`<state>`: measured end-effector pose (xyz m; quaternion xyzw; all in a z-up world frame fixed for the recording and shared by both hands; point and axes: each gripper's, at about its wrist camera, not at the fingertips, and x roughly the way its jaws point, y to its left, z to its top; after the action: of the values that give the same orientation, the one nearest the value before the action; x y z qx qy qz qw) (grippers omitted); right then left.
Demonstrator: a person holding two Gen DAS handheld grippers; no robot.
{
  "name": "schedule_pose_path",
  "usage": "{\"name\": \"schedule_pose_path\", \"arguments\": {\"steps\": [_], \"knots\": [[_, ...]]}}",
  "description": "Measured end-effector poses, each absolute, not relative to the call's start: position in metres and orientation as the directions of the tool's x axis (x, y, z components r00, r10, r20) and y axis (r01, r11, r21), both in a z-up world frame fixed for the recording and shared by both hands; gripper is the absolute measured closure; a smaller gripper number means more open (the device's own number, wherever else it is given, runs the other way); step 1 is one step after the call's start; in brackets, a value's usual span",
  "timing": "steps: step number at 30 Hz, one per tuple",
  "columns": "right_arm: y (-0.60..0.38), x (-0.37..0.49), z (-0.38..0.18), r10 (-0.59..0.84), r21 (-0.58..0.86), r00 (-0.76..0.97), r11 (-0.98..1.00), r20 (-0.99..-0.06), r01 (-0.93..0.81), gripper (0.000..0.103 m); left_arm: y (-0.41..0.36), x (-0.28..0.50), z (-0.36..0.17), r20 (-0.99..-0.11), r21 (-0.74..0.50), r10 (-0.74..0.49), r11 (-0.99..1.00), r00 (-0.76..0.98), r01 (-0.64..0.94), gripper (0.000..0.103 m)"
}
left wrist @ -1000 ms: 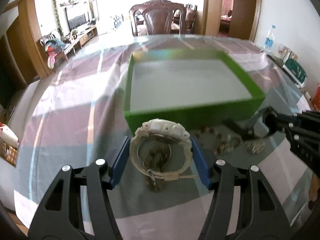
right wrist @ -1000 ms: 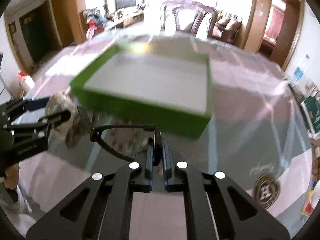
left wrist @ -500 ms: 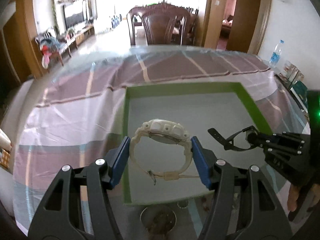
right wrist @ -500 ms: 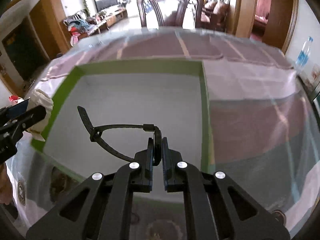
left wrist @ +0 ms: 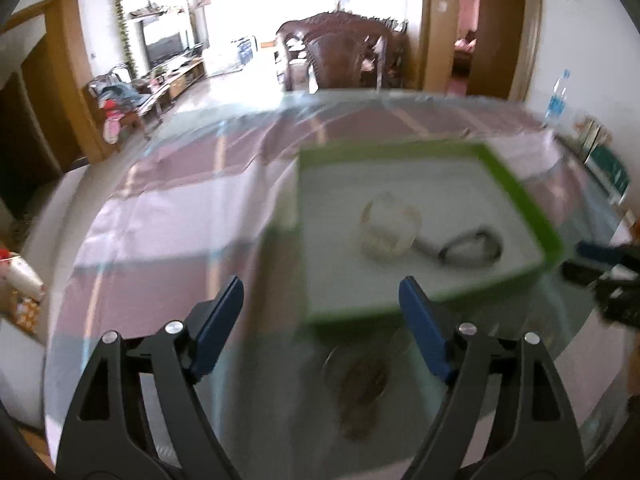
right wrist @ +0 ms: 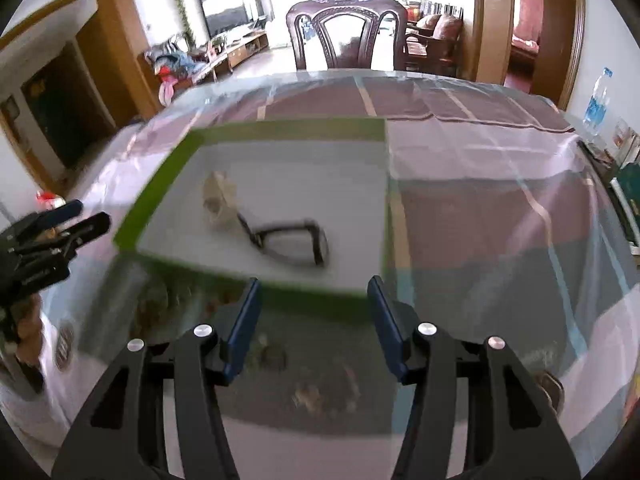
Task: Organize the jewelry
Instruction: 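Lower the white watch into the green box with the left tool while the right drops the black watch, then move the left tool to the brown bead bracelet and close on it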
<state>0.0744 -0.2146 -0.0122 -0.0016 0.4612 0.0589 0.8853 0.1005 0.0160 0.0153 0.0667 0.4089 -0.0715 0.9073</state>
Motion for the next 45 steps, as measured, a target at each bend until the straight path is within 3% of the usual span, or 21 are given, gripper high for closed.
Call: {"name": "schedule_pose_path", "arguments": {"steps": [5, 12, 25, 28, 29, 32, 36, 38, 40, 45], "knots": [[-0.213, 0.060, -0.048, -0.039, -0.083, 0.507, 0.994, -0.861, -0.065, 0.049, 0.031, 0.077, -0.016, -0.803, 0.064, -0.031, 0.988, 0.595, 0.138, 0.024], [-0.215, 0.052, -0.078, -0.088, -0.130, 0.452, 0.989, -0.888, -0.063, 0.049, 0.023, 0.060, -0.039, -0.832, 0.046, -0.042, 0.989, 0.553, 0.143, 0.024], [-0.195, 0.036, -0.063, 0.138, 0.050, 0.470, 0.980, -0.872, -0.193, 0.049, 0.019, 0.049, -0.060, -0.859, 0.034, -0.055, 0.986, 0.509, 0.163, 0.024], [-0.178, 0.033, -0.073, 0.142, 0.039, 0.444, 0.972, -0.885, -0.233, 0.049, 0.017, 0.050, -0.062, -0.862, 0.028, -0.059, 0.986, 0.504, 0.165, 0.024], [-0.175, 0.031, -0.076, 0.143, 0.039, 0.439, 0.971, -0.887, -0.236, 0.050, 0.017, 0.051, -0.063, -0.863, 0.024, -0.062, 0.986, 0.501, 0.164, 0.024], [-0.169, 0.031, -0.083, 0.146, 0.049, 0.417, 0.971, -0.897, -0.232, 0.078, 0.017, 0.054, -0.064, -0.865, 0.014, -0.070, 0.987, 0.498, 0.163, 0.024], [-0.173, 0.032, -0.080, 0.173, 0.076, 0.429, 0.969, -0.887, -0.233, 0.089, 0.018, 0.054, -0.064, -0.864, 0.006, -0.080, 0.986, 0.498, 0.168, 0.024], [-0.175, 0.032, -0.077, 0.181, 0.086, 0.436, 0.969, -0.882, -0.230, 0.090, 0.017, 0.054, -0.065, -0.865, 0.000, -0.086, 0.985, 0.494, 0.171, 0.031], [-0.178, 0.034, -0.074, 0.184, 0.091, 0.446, 0.971, -0.876, -0.222, 0.090, 0.016, 0.055, -0.069, -0.874, -0.014, -0.098, 0.984, 0.475, 0.178, 0.054], [-0.185, 0.042, -0.071, 0.171, 0.097, 0.459, 0.979, -0.872, -0.180, 0.090, 0.014, 0.056, -0.072, -0.877, -0.018, -0.104, 0.983, 0.470, 0.184, 0.088]]}}
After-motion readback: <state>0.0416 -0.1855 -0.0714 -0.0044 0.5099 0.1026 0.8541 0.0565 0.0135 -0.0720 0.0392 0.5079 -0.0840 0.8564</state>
